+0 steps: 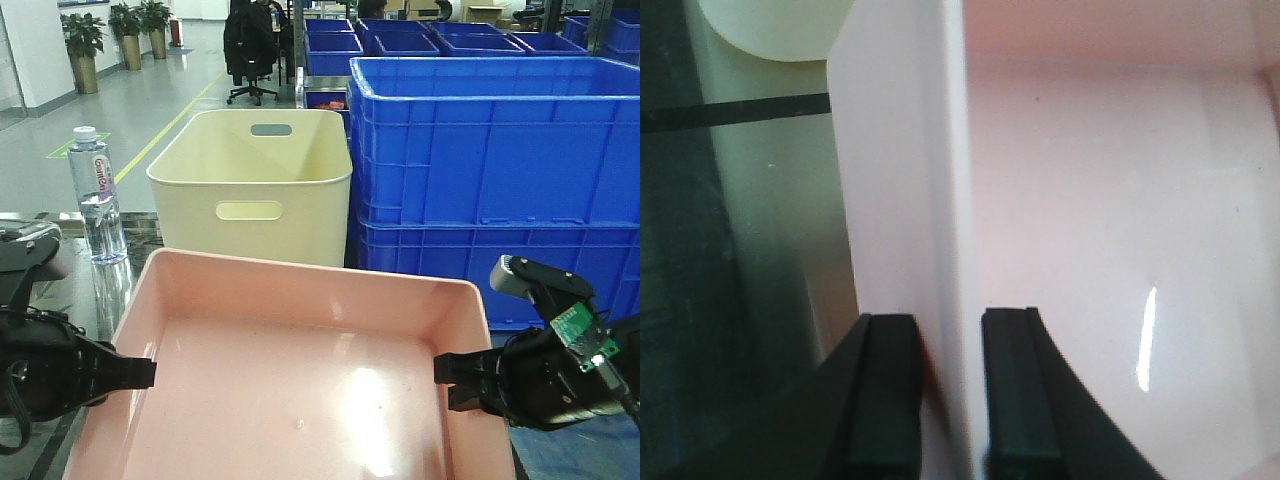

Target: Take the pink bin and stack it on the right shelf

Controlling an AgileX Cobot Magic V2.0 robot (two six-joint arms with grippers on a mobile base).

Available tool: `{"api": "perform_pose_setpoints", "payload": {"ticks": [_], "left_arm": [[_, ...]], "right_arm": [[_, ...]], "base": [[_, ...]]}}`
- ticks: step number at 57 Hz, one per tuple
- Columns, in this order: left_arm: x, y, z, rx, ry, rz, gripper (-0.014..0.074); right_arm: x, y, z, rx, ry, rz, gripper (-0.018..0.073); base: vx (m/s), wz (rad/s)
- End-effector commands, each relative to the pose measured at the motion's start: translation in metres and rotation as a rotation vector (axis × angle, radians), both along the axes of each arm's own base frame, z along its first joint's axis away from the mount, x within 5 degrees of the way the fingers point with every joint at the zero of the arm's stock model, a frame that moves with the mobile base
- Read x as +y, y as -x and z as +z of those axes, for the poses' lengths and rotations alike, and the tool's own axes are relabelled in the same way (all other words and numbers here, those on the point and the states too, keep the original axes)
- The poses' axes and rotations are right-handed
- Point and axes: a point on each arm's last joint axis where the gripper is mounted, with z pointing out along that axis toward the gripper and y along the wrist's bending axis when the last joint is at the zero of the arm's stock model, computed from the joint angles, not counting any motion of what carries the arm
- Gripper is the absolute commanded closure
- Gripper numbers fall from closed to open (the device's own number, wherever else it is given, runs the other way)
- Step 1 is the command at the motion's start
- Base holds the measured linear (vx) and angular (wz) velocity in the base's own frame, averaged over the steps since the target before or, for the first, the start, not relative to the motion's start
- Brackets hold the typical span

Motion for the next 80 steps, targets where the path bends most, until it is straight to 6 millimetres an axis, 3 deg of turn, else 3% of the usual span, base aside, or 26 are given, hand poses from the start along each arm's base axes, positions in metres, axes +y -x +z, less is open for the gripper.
{"api": "perform_pose_setpoints", "payload": {"ticks": [1,10,19,28,39,45,53,63,75,80], "left_arm": [[-0.002,-0.004,0.019,-0.095,0.068,0.035,0.0566],[-0.006,-0.014,0.001,-0.008,0.050,0.021,0.0479],[-0.009,-0.019,-0.010,0.042,0.037,0.011,0.0301],[-0.009,-0.020,-0.011,0.045,0.035,0.010,0.0112],[-0.008,-0.019,-0.008,0.026,0.035,0.012,0.0038],[-0.006,-0.016,0.002,-0.035,0.046,0.026,0.0050],[0.002,0.001,0.034,-0.222,0.050,0.034,0.0109],[0.014,0.038,0.071,-0.421,0.024,-0.003,0.0290],[0.033,0.078,0.078,-0.607,0.053,0.082,0.0603],[0.038,0.089,0.070,-0.637,0.058,0.110,0.0607]], "right_arm": [[0.000,-0.007,0.014,-0.085,-0.030,-0.026,0.0554],[0.001,-0.012,0.008,-0.070,-0.026,-0.028,0.0528],[0.001,-0.013,0.005,-0.057,-0.019,-0.027,0.0444],[0.000,-0.014,0.004,-0.059,-0.016,-0.027,0.0285],[0.001,-0.015,0.006,-0.075,-0.033,-0.038,0.0111],[-0.001,-0.012,0.016,-0.131,-0.038,-0.043,0.0100],[-0.007,0.007,0.050,-0.290,-0.013,-0.024,0.0141],[-0.020,0.049,0.093,-0.487,0.023,-0.017,0.0291],[-0.031,0.089,0.095,-0.620,0.017,-0.049,0.0545],[-0.033,0.099,0.091,-0.617,0.010,-0.049,0.0573]], "base": [[0.00,0.00],[0.00,0.00],[0.00,0.00],[0.00,0.00],[0.00,0.00],[0.00,0.00],[0.00,0.00],[0.00,0.00],[0.00,0.00],[0.00,0.00]]}}
